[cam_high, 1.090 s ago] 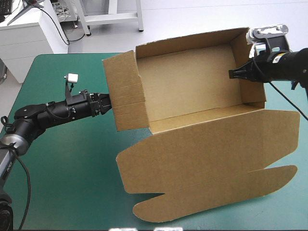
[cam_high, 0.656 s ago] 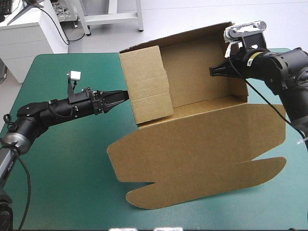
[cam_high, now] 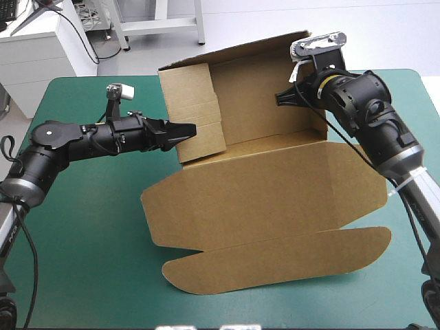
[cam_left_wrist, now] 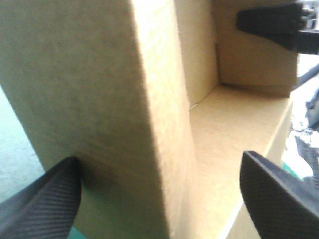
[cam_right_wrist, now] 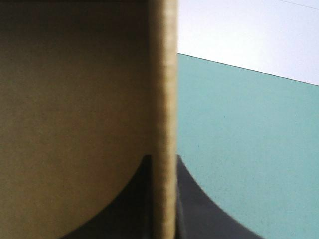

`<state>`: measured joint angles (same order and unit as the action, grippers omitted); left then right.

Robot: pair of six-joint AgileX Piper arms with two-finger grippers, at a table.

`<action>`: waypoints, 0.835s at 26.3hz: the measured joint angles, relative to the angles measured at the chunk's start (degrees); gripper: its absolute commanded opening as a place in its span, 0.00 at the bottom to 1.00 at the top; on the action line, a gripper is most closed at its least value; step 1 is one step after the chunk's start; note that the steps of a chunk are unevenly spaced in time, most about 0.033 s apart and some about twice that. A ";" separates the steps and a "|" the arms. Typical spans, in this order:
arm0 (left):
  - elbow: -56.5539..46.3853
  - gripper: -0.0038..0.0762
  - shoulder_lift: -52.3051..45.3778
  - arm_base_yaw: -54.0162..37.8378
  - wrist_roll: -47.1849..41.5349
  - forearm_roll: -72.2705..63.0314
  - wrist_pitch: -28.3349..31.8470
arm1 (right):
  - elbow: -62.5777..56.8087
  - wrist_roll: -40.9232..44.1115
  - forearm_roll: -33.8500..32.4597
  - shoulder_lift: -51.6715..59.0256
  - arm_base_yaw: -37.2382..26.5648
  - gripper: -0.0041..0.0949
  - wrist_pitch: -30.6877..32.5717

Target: Fold the box

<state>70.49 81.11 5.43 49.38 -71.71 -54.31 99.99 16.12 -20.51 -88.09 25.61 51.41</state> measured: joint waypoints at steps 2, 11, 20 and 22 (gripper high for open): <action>5.00 0.70 0.00 3.30 -10.60 11.31 5.39 | 0.00 1.57 -0.36 -0.34 0.34 0.03 -0.91; 15.02 0.48 0.00 11.89 -38.49 41.88 14.80 | 0.00 5.08 0.97 -0.39 0.41 0.03 -2.73; 15.02 0.05 0.00 12.03 -40.17 44.92 15.53 | 0.00 5.87 3.14 -0.39 0.22 0.02 -2.79; 15.02 0.04 0.00 11.92 -40.37 46.31 15.15 | 0.00 5.27 3.83 -0.34 0.22 0.02 -2.86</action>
<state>85.51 81.11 17.35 9.02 -25.40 -39.16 99.99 21.40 -16.68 -88.43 25.83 48.55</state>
